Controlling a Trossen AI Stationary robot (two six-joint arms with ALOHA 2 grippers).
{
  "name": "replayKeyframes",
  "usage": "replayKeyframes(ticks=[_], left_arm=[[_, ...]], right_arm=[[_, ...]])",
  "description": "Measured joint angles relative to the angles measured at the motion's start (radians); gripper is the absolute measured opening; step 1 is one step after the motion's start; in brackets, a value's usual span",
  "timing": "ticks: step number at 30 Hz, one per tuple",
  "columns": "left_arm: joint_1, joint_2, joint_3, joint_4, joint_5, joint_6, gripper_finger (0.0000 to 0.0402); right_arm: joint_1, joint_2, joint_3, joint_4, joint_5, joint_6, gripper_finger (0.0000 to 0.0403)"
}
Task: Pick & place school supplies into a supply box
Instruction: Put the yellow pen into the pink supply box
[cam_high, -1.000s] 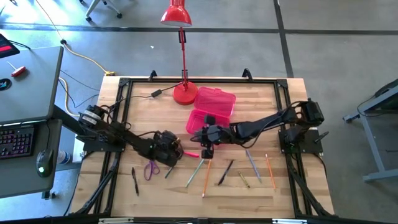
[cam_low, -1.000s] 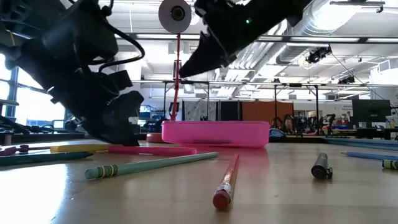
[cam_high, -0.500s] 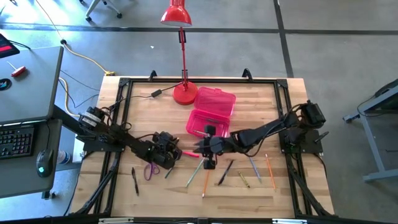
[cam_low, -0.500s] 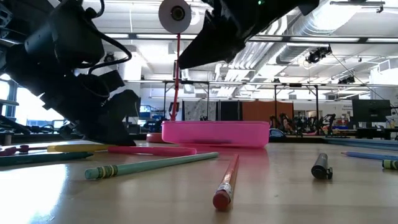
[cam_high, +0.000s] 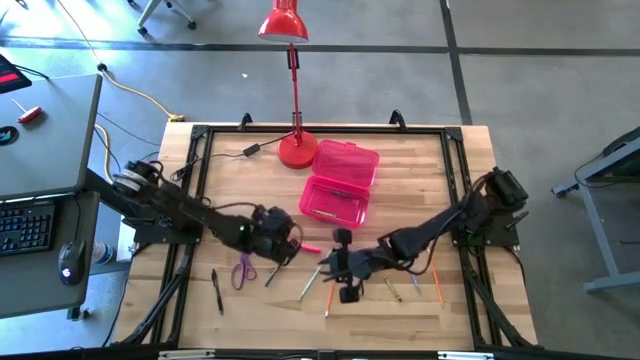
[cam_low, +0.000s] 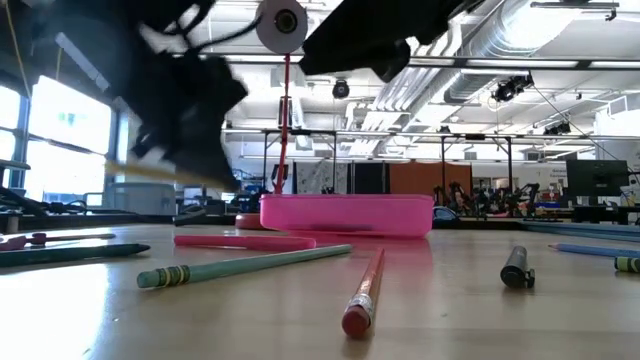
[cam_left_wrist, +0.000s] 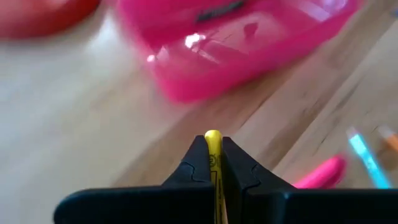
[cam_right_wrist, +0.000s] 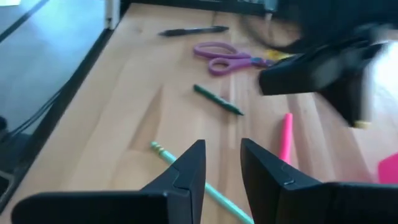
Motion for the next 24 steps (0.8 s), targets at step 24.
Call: replayKeyframes(ticks=[24], left_arm=[[0.475,0.257,0.310,0.447,0.793,1.013,0.0041]], right_arm=[[0.221,-0.229,-0.172,-0.414,0.081,0.110,0.0078]])
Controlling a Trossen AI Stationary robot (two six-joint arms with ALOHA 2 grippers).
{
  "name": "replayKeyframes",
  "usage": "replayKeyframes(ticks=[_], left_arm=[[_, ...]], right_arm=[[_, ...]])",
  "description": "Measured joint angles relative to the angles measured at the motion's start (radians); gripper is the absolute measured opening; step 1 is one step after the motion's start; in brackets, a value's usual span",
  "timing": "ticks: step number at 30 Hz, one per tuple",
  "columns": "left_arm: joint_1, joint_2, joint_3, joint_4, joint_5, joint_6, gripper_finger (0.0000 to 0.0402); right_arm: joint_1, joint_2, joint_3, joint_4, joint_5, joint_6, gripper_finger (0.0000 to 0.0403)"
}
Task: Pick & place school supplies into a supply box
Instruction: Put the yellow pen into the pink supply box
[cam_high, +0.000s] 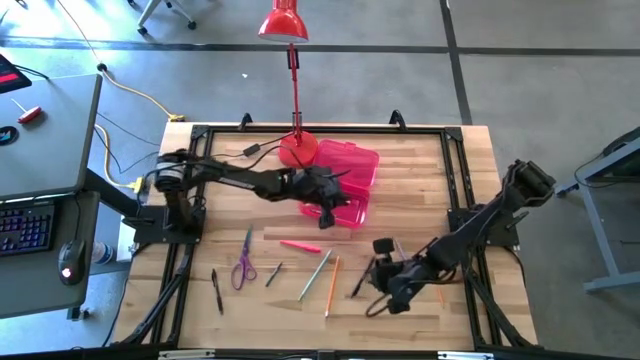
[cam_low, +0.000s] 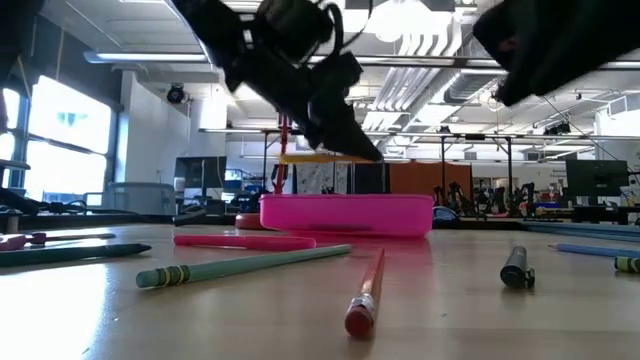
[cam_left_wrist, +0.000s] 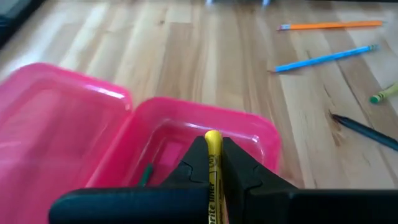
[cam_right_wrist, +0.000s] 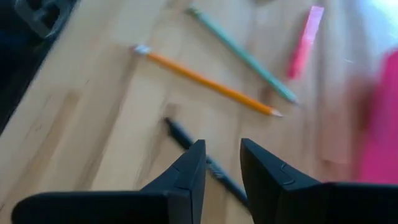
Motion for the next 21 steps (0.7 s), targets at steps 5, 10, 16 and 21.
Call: replayKeyframes(ticks=[5,10,16,21], left_arm=[[0.036,0.075,0.036,0.052,0.094,0.096,0.0040],[0.051,0.131,0.061,0.032,0.100,0.108,0.0056],[0.053,0.184,0.067,0.033,0.062,0.101,0.0087],[0.052,0.184,0.067,0.032,0.045,0.101,0.0116]], right_arm=[[-0.003,0.002,-0.170,0.292,-0.062,-0.170,0.0078],[-0.034,0.002,-0.321,0.585,-0.080,-0.319,0.0078],[-0.081,0.002,-0.419,0.695,-0.112,-0.386,0.0078],[-0.122,0.003,-0.460,0.717,-0.199,-0.429,0.0078]])
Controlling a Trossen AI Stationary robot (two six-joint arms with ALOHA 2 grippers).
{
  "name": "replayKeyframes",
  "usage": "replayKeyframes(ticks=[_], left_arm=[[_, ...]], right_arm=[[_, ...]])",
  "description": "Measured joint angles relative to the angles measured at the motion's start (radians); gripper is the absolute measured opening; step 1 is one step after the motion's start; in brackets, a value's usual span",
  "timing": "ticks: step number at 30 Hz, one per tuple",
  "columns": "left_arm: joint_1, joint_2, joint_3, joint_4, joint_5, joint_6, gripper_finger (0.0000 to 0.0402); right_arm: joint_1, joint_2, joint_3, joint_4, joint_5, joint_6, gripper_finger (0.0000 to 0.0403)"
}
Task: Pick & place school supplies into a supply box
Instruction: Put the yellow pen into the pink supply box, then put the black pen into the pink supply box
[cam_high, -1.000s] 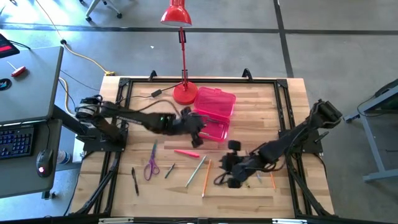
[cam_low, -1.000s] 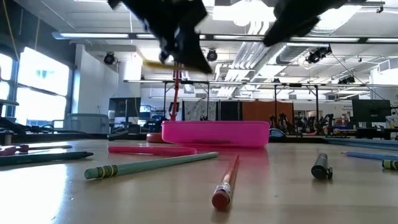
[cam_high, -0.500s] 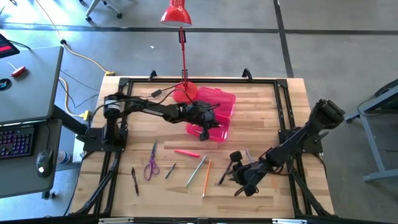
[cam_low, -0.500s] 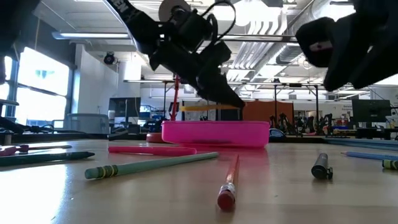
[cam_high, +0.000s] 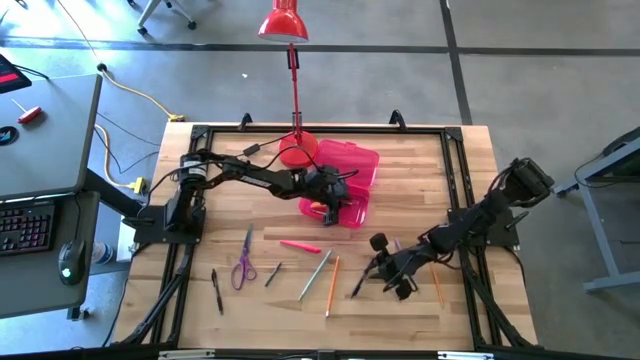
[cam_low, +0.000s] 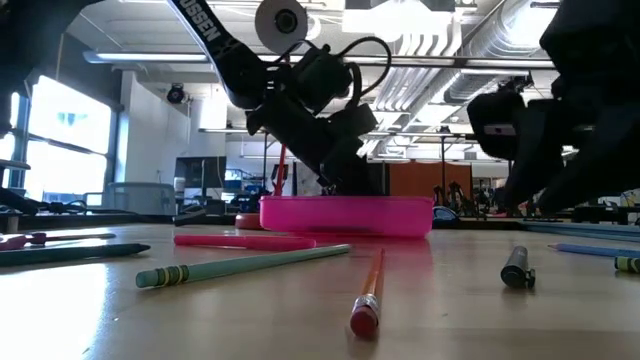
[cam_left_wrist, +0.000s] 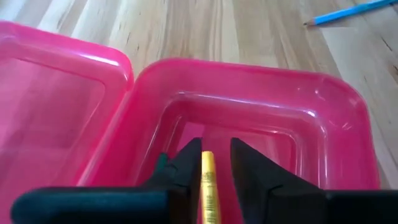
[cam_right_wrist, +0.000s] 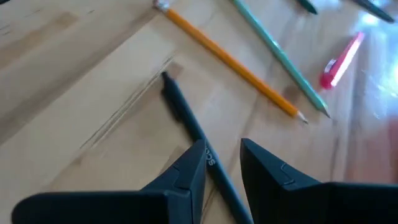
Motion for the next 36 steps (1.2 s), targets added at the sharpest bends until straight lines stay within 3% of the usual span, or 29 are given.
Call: replayKeyframes(ticks=[5,9,13,22,27,32,36], left_arm=[[0.000,0.000,0.032,-0.024,0.000,-0.001,0.0143],[-0.002,-0.003,0.140,-0.152,0.029,-0.001,0.0151],[-0.003,-0.016,0.316,-0.407,0.069,0.047,0.0147],[-0.001,-0.045,0.873,-1.275,0.095,0.164,0.0114],[-0.034,-0.094,1.154,-1.512,0.093,0.152,0.0103],[-0.106,-0.293,1.092,-1.498,0.045,0.091,0.0101],[-0.200,-0.403,1.082,-1.540,-0.059,0.014,0.0101]], right_arm=[[-0.027,0.001,-0.015,0.102,-0.080,-0.109,0.0078],[-0.044,0.001,-0.015,0.131,-0.124,-0.161,0.0078],[-0.061,0.007,-0.015,0.124,-0.173,-0.164,0.0078],[-0.102,0.144,-0.016,0.195,-0.210,-0.240,0.0078],[-0.128,0.168,-0.013,0.257,-0.254,-0.310,0.0078],[-0.178,0.185,-0.015,0.240,-0.385,-0.306,0.0078],[-0.215,0.218,-0.014,0.249,-0.411,-0.318,0.0077]])
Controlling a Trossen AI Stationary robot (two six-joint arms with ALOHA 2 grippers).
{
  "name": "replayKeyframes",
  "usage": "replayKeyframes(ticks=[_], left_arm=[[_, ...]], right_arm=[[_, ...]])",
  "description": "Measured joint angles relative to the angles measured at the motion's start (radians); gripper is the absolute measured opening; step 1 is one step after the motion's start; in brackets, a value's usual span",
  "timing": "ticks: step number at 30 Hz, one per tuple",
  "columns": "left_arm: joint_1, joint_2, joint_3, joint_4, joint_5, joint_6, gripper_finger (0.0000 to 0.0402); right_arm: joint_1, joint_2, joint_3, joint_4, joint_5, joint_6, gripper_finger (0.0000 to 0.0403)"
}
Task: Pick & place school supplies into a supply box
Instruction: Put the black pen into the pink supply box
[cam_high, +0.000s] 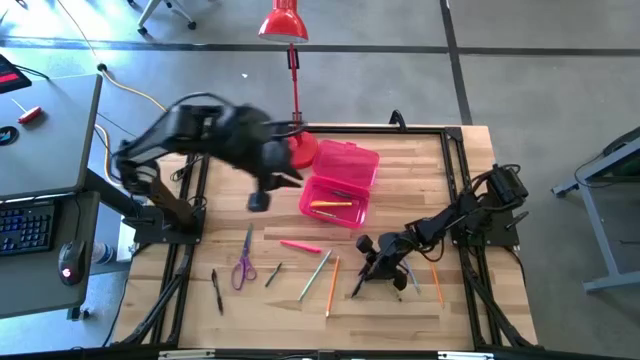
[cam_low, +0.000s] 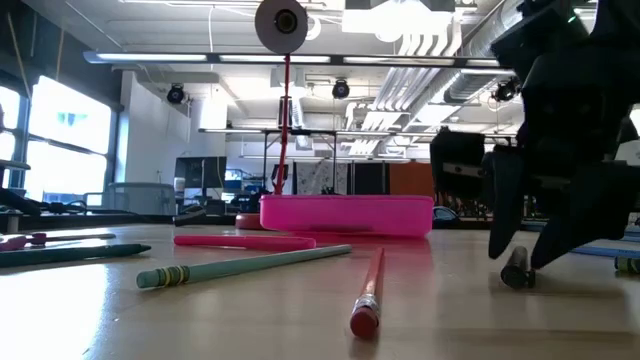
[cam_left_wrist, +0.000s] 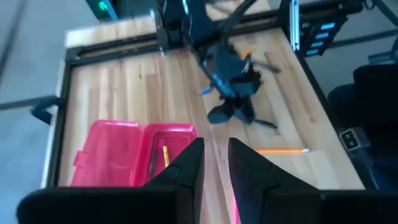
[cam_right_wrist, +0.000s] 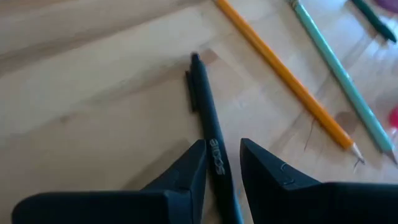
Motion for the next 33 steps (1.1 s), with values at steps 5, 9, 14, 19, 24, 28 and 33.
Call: replayKeyframes(ticks=[5,9,14,19,24,28,33], left_arm=[[-0.154,-0.068,-0.001,-0.039,-0.159,-0.107,0.0101],[-0.280,-0.078,-0.009,-0.114,-0.368,-0.223,0.0101],[-0.376,-0.082,-0.144,-0.152,-0.584,-0.355,0.0101],[-0.422,-0.144,-0.398,-0.116,-0.652,-0.522,0.0101],[-0.429,-0.233,-0.701,-0.001,-0.738,-0.697,0.0101],[-0.429,-0.316,-0.937,0.175,-0.774,-0.835,0.0101],[-0.429,-0.362,-1.197,0.484,-0.753,-0.879,0.0101]], right_arm=[[-0.047,0.089,0.002,0.059,-0.083,0.000,0.0052],[-0.066,0.141,0.003,0.131,-0.151,0.000,0.0012],[-0.051,0.142,0.002,0.222,-0.165,0.040,0.0020],[-0.004,0.068,0.025,0.259,-0.118,0.044,0.0008],[0.044,-0.073,0.123,0.033,0.051,0.039,0.0013],[0.060,-0.179,0.268,-0.294,0.374,0.020,0.0008],[0.006,-0.211,0.401,-0.458,0.735,0.072,0.0015]])
